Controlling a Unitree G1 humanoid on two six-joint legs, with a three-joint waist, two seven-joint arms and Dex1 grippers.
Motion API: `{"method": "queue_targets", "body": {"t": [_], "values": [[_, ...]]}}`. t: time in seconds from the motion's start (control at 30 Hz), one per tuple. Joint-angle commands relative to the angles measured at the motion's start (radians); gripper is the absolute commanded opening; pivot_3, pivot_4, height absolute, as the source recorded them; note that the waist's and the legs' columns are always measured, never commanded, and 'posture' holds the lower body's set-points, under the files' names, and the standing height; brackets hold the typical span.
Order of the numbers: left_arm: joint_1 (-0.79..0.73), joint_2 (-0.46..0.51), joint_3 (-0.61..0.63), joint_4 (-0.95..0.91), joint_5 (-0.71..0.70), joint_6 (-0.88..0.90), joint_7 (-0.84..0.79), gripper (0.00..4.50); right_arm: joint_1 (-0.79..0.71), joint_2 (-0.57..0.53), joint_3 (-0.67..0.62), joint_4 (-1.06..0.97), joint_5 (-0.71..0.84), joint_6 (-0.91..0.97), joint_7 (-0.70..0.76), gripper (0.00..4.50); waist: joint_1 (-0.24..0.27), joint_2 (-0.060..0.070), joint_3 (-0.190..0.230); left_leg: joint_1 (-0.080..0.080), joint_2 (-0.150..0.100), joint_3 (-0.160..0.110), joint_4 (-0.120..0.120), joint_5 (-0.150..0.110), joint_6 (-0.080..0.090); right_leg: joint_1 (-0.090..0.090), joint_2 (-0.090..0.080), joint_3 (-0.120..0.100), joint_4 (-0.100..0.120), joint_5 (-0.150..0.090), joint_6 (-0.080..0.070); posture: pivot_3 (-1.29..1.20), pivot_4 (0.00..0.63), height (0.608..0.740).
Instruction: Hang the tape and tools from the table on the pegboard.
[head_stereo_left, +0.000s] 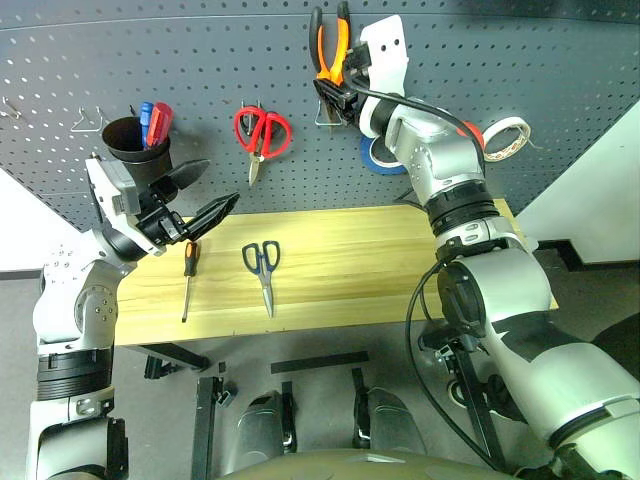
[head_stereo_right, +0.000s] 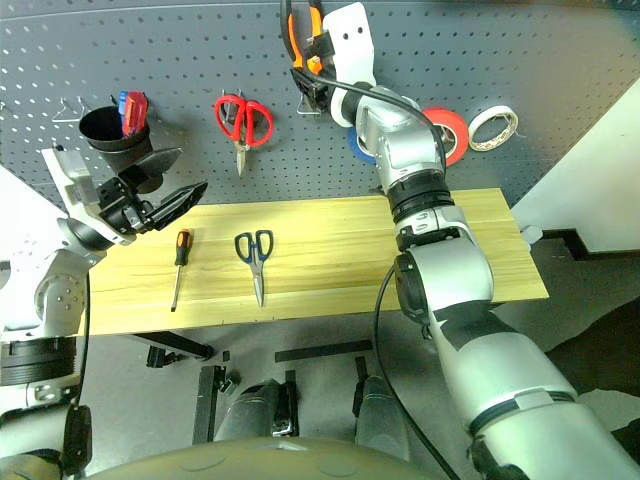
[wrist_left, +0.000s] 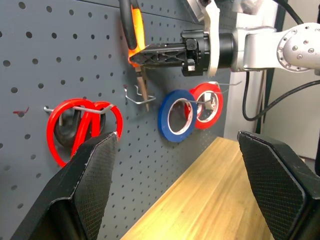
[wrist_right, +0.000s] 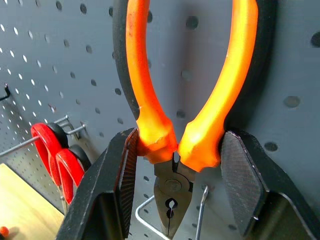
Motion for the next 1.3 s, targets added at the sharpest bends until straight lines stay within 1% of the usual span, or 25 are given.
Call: {"method": "queue_targets", "body": {"t": [0.03, 0.13, 0.17, 0.3, 0.4, 0.47, 0.57, 0.7, 0.77, 0.83, 0.9, 1.0, 1.13, 1.2, 1.3], "values": [[-0.015, 0.020, 0.019, -0.010, 0.003, -0.020, -0.006, 4.04, 0.000, -0.003, -0.005, -0.067, 0.005, 0.017, 0.008, 3.31, 0.000, 0.000, 0.000, 0.000, 0.000, 0.000, 0.000, 0.000, 0.000, 0.000, 0.000, 0.000, 0.000, 0.000, 0.000, 0.10, 0.098, 0.740], [-0.014, 0.025, 0.022, -0.001, 0.005, -0.023, -0.014, 4.04, 0.009, -0.024, -0.005, -0.129, 0.010, 0.044, 0.025, 4.30, 0.000, 0.000, 0.000, 0.000, 0.000, 0.000, 0.000, 0.000, 0.000, 0.000, 0.000, 0.000, 0.000, 0.000, 0.000, 0.09, 0.095, 0.740], [-0.013, 0.027, 0.021, 0.001, 0.006, -0.024, -0.015, 4.04, 0.014, -0.034, -0.001, -0.159, 0.009, 0.063, 0.035, 4.46, 0.000, 0.000, 0.000, 0.000, 0.000, 0.000, 0.000, 0.000, 0.000, 0.000, 0.000, 0.000, 0.000, 0.000, 0.000, 0.09, 0.097, 0.740], [-0.004, 0.028, 0.021, 0.001, 0.005, -0.019, -0.019, 4.04, 0.038, -0.065, 0.008, -0.273, 0.003, 0.118, 0.050, 4.46, 0.001, 0.000, 0.000, 0.000, 0.000, 0.000, 0.000, 0.000, 0.000, 0.000, 0.000, 0.000, 0.000, 0.000, 0.000, 0.08, 0.099, 0.740], [0.012, 0.030, 0.017, -0.010, 0.009, -0.004, -0.013, 4.04, 0.049, -0.113, -0.019, -0.390, 0.031, 0.187, 0.059, 4.46, 0.003, 0.000, 0.000, 0.000, 0.000, 0.000, 0.000, 0.000, 0.000, 0.000, 0.000, 0.000, 0.000, 0.000, 0.000, 0.08, 0.105, 0.740], [0.028, 0.029, 0.015, -0.025, 0.013, 0.022, 0.017, 4.04, 0.074, -0.157, -0.031, -0.476, 0.054, 0.246, 0.091, 4.46, 0.005, 0.000, -0.001, 0.000, 0.000, 0.000, 0.000, 0.000, 0.000, 0.000, 0.000, 0.000, 0.000, 0.000, 0.000, 0.08, 0.110, 0.740], [0.062, 0.034, -0.002, -0.052, 0.041, 0.066, 0.074, 4.04, 0.133, -0.223, -0.035, -0.603, 0.135, 0.390, 0.188, 4.46, 0.007, 0.000, -0.001, 0.000, 0.000, -0.001, 0.000, 0.000, 0.000, 0.001, 0.000, 0.000, 0.000, 0.000, 0.000, 0.08, 0.113, 0.740], [0.107, 0.028, -0.040, -0.108, 0.093, 0.152, 0.184, 4.04, 0.294, -0.329, -0.011, -0.830, 0.298, 0.580, 0.394, 4.46, 0.009, 0.000, -0.001, 0.001, 0.000, -0.002, 0.000, 0.000, 0.000, 0.002, 0.000, 0.000, -0.001, 0.000, 0.000, 0.08, 0.125, 0.740], [0.125, 0.027, -0.057, -0.137, 0.080, 0.218, 0.212, 4.04, 0.358, -0.375, 0.017, -0.906, 0.334, 0.625, 0.458, 4.46, 0.010, 0.000, -0.001, 0.001, 0.000, -0.002, 0.000, 0.000, 0.000, 0.002, 0.000, 0.000, -0.001, 0.000, 0.000, 0.08, 0.127, 0.740], [0.146, 0.006, -0.100, -0.155, 0.131, 0.292, 0.310, 4.04, 0.425, -0.408, 0.048, -0.951, 0.361, 0.639, 0.523, 4.46, 0.010, 0.000, -0.001, 0.001, 0.000, -0.002, 0.000, 0.000, 0.000, 0.002, 0.000, 0.000, -0.001, 0.000, 0.000, 0.07, 0.136, 0.740], [0.155, -0.026, -0.140, -0.164, 0.175, 0.333, 0.389, 4.04, 0.470, -0.426, 0.078, -0.951, 0.354, 0.625, 0.556, 4.46, 0.009, 0.000, -0.001, 0.002, 0.000, -0.002, 0.000, 0.000, 0.000, 0.003, 0.000, 0.000, -0.001, 0.000, 0.000, 0.07, 0.144, 0.740], [0.156, -0.068, -0.195, -0.183, 0.225, 0.372, 0.464, 4.04, 0.497, -0.438, 0.123, -0.889, 0.310, 0.576, 0.580, 4.46, 0.010, 0.000, -0.001, 0.005, 0.000, -0.002, 0.000, 0.000, 0.000, 0.005, 0.000, 0.000, -0.001, 0.000, 0.000, 0.07, 0.160, 0.740], [0.115, -0.163, -0.256, -0.147, 0.310, 0.470, 0.631, 4.04, 0.519, -0.437, 0.173, -0.785, 0.241, 0.423, 0.641, 4.46, 0.018, 0.000, -0.001, 0.006, 0.000, -0.002, 0.001, 0.000, 0.000, 0.006, 0.000, 0.001, -0.001, 0.000, 0.000, 0.06, 0.178, 0.740], [0.095, -0.195, -0.272, -0.127, 0.341, 0.491, 0.676, 4.04, 0.513, -0.430, 0.180, -0.738, 0.226, 0.372, 0.667, 4.46, 0.025, 0.000, -0.001, 0.006, -0.001, -0.002, 0.001, 0.000, 0.000, 0.006, 0.000, 0.001, -0.001, 0.000, 0.000, 0.05, 0.188, 0.740], [0.057, -0.252, -0.268, -0.087, 0.359, 0.514, 0.738, 4.04, 0.493, -0.429, 0.210, -0.663, 0.202, 0.347, 0.715, 4.46, 0.031, 0.000, 0.000, 0.006, 0.000, -0.002, 0.001, 0.000, 0.000, 0.006, 0.000, 0.001, -0.001, 0.000, 0.000, 0.04, 0.202, 0.740]]}}
